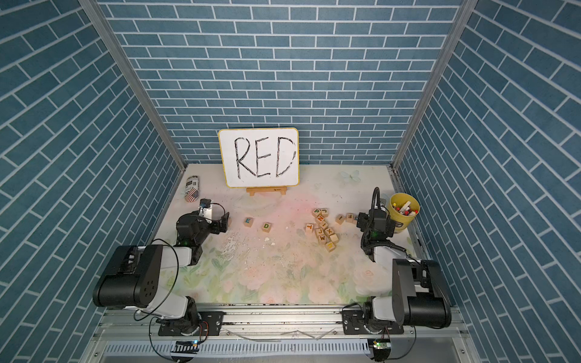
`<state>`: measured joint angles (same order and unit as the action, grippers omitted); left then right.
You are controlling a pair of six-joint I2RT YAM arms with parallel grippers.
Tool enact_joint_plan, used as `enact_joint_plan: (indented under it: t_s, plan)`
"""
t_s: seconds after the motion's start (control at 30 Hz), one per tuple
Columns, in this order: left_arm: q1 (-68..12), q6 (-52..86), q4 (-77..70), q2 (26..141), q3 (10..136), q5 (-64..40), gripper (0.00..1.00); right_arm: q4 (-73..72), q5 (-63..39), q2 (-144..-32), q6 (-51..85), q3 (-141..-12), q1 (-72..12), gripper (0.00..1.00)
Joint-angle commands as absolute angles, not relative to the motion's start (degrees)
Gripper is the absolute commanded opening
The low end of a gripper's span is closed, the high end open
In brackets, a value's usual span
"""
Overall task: Assemble the uppercase word "red" with letter blocks
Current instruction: Reset both arms
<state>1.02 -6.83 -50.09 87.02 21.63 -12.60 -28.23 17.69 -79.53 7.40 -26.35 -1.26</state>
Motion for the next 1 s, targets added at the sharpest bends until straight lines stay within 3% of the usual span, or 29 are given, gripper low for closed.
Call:
enact_joint_plan:
  t_s: [0.0,0.27,0.37,0.97]
  plan:
    - [1.41,-6.41,-51.08,87.36,21.27,-13.01,0.99,-37.36,16.00,-81.80,4.51,-25.79,-0.61,0.99]
    - [1.41,-6.38,-51.15,87.45,21.27,-13.01,0.99,-41.56,11.71,-85.51,5.23,-25.22,1.14,0.99]
    - [1.41,-6.37,-51.07,87.45,21.27,-13.01,0.99,-50.37,12.51,-87.76,5.11,-21.68,1.14,0.99]
    - [1.41,-6.40,-51.06,87.45,21.35,-13.00,0.99,-49.22,12.34,-87.36,5.27,-21.98,1.14,0.99]
